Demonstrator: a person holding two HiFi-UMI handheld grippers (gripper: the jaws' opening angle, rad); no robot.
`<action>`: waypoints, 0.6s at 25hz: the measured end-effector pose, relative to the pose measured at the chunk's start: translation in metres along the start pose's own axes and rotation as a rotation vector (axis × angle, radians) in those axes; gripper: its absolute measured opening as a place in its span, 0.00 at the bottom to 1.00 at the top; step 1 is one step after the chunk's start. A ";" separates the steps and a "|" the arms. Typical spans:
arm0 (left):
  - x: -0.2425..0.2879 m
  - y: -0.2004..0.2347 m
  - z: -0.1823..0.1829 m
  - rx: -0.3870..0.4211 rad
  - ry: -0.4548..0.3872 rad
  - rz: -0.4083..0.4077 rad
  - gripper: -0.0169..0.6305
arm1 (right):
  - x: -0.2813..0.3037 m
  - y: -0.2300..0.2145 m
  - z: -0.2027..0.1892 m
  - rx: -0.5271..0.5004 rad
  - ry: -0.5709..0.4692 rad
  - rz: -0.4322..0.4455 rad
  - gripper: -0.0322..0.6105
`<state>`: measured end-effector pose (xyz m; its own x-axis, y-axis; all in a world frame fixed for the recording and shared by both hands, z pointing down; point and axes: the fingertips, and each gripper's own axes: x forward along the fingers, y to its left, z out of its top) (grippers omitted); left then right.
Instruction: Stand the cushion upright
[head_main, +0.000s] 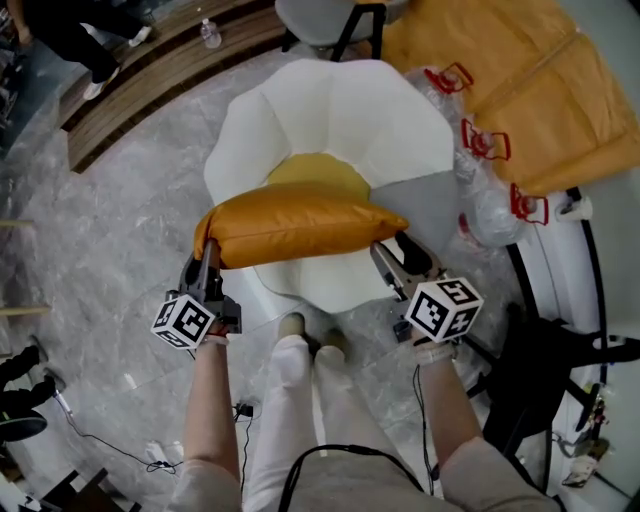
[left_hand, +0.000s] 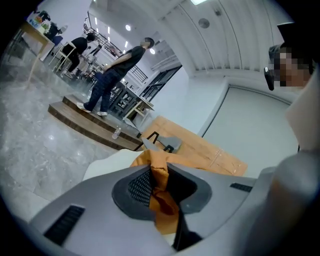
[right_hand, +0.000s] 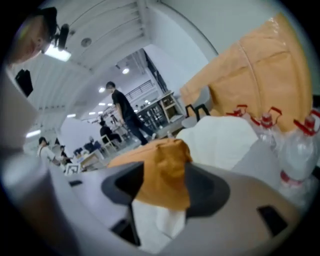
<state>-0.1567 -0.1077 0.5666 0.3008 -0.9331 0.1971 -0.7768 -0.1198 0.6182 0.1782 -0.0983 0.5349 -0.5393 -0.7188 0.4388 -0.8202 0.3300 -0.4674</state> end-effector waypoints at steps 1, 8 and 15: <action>0.003 0.003 0.000 0.009 -0.003 0.016 0.14 | 0.000 0.000 0.003 -0.047 -0.007 -0.020 0.43; 0.007 0.020 0.005 0.030 -0.013 0.052 0.14 | 0.024 -0.004 0.011 0.039 -0.057 0.024 0.46; 0.011 0.034 0.010 0.007 -0.017 -0.003 0.14 | 0.044 0.019 0.010 -0.058 -0.041 0.029 0.32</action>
<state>-0.1855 -0.1257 0.5819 0.2940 -0.9383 0.1823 -0.7795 -0.1250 0.6138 0.1408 -0.1303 0.5377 -0.5555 -0.7326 0.3933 -0.8147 0.3848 -0.4339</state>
